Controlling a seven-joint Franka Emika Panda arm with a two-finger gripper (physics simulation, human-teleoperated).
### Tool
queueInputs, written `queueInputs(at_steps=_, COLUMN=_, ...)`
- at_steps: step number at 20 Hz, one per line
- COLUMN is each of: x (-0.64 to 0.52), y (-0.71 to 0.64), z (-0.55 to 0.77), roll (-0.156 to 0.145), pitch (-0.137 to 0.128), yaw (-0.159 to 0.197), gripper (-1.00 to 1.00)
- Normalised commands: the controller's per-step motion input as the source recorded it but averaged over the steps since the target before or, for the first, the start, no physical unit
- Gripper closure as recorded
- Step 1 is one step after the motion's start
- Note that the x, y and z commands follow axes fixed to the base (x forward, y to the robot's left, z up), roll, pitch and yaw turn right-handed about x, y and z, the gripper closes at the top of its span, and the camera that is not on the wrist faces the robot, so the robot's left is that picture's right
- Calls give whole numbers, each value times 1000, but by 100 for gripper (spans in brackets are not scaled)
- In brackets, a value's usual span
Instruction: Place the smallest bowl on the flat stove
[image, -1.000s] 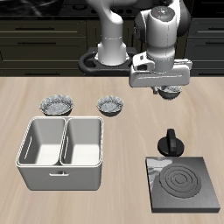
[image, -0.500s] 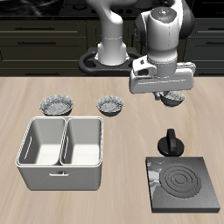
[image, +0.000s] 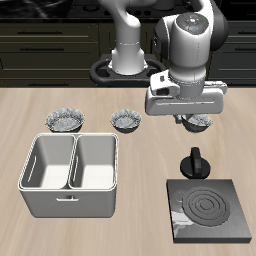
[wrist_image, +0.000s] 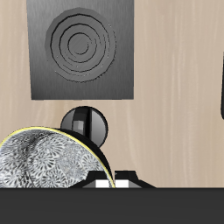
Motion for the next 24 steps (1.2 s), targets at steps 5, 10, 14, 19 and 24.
queueInputs(at_steps=5, x=588, y=-41, z=208, roll=4, pitch=14, yaw=2, gripper=100)
queueInputs(at_steps=10, x=432, y=-67, z=222, roll=-20, pitch=-38, yaw=-22, gripper=100)
queueInputs(at_steps=14, x=466, y=-58, z=182, roll=6, pitch=-35, yaw=-13, gripper=100)
queueInputs(at_steps=19, x=308, y=2, z=123, roll=-8, pitch=-43, yaw=-13, gripper=100)
queueInputs(at_steps=24, x=391, y=-38, z=82, roll=-2, pitch=1, yaw=-20, gripper=100)
